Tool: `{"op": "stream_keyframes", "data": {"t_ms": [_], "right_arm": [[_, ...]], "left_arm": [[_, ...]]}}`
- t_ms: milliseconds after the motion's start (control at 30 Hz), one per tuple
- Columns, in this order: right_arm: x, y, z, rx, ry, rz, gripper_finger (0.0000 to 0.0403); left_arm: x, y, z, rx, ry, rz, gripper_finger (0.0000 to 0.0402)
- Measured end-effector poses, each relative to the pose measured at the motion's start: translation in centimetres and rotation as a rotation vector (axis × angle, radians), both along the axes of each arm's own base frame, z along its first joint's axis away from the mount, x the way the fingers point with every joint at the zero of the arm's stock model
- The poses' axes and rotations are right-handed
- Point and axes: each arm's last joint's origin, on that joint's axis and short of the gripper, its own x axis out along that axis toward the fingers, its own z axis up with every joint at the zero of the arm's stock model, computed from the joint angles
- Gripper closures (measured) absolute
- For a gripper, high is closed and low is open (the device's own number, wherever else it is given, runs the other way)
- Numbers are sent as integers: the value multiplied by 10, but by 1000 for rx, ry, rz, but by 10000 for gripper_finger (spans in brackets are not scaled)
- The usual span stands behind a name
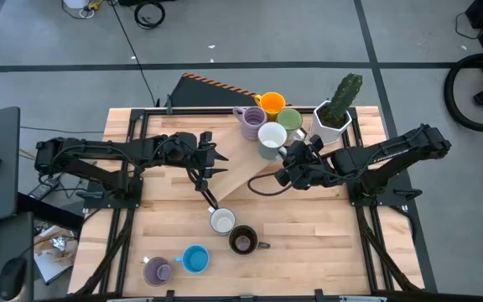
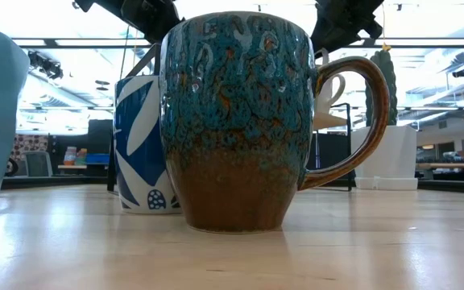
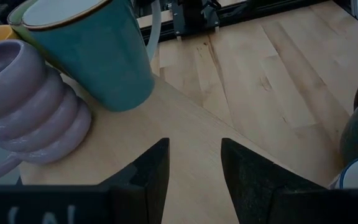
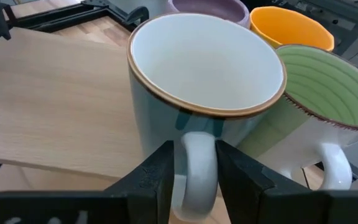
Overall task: Place coffee mugs
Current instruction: Put the blue mug on the shelf, then put the blue patterned mug on the shelf
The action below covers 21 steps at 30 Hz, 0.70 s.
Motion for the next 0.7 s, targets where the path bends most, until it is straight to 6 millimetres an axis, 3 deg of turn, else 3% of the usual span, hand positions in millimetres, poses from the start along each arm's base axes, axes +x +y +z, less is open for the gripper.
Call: {"op": "stream_keyframes", "data": {"t_ms": [433,700], "right_arm": [[-1,1,1,-17,20,23,217],[-14,5,15,-19,-21,66,187]], "left_arm": [[0,0,0,0,0,0,251],[-1,0,-1,-8,19,2,251]]}}
